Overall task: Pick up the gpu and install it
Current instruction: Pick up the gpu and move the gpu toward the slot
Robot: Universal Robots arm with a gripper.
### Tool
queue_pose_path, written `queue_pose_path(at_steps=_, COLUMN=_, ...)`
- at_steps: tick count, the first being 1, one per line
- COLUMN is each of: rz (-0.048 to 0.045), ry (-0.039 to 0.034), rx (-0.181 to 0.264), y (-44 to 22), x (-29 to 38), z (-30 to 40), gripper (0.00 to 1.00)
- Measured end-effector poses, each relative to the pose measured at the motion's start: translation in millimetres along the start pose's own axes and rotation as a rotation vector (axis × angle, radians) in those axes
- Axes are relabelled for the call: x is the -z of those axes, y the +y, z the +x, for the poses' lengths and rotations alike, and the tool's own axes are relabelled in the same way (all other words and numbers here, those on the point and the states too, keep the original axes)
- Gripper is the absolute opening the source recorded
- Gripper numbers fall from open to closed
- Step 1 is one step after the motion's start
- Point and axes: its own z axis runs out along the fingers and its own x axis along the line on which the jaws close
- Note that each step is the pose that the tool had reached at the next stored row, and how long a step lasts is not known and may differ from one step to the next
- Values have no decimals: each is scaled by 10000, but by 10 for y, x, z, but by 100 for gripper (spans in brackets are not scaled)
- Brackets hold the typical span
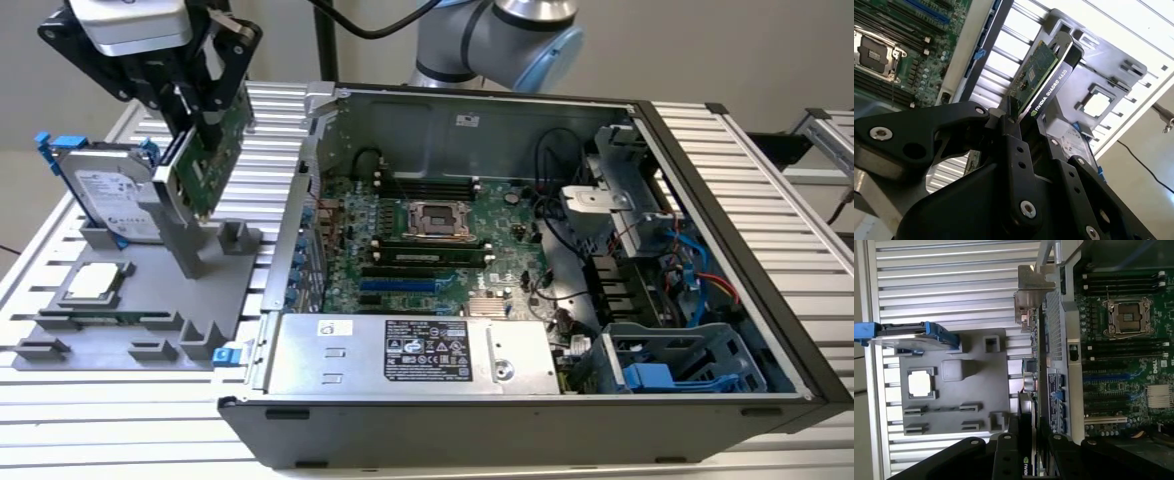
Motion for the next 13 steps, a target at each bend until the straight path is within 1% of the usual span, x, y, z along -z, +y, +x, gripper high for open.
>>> queue_pose_path(at_steps=13, rz=0, ry=-1, rx=-19, y=14, x=-2, z=-86, gripper=0)
